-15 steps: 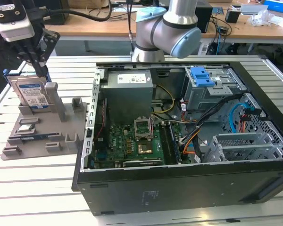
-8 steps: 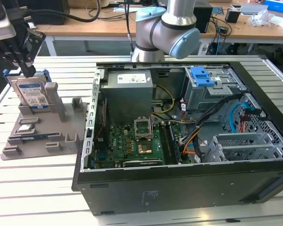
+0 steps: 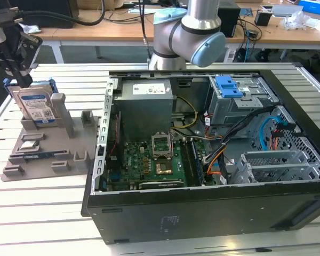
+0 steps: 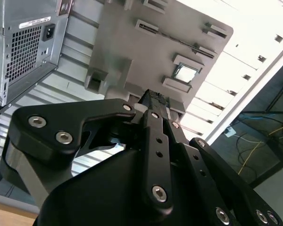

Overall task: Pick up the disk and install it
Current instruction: 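Reach for the disk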

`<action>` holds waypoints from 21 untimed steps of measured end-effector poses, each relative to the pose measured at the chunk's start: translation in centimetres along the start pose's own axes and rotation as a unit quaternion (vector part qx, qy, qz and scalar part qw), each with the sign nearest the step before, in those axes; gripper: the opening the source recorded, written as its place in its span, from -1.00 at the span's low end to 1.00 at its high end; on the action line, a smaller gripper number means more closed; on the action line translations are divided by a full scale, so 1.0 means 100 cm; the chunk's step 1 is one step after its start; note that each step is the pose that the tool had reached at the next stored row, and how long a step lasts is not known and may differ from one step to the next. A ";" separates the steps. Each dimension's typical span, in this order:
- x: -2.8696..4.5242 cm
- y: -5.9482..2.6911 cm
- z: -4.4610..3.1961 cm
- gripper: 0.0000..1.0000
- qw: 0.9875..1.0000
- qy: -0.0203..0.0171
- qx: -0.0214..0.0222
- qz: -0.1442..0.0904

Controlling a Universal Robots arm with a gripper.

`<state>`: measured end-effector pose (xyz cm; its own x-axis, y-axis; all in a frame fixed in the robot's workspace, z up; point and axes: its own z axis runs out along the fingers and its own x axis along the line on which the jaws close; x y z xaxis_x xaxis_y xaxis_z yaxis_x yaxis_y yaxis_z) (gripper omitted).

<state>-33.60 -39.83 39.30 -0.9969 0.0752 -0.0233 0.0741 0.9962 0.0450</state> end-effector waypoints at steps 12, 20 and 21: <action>0.0328 0.0103 0.0017 -0.79 1.000 0.000 0.000 -0.001; 0.0581 0.0262 0.0049 -0.79 1.000 0.000 0.005 -0.002; 0.0602 0.0305 0.0054 -0.79 1.000 -0.001 0.010 -0.003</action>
<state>-39.36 -36.32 38.75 -0.9973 0.0693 -0.0247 0.0687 0.9973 0.0249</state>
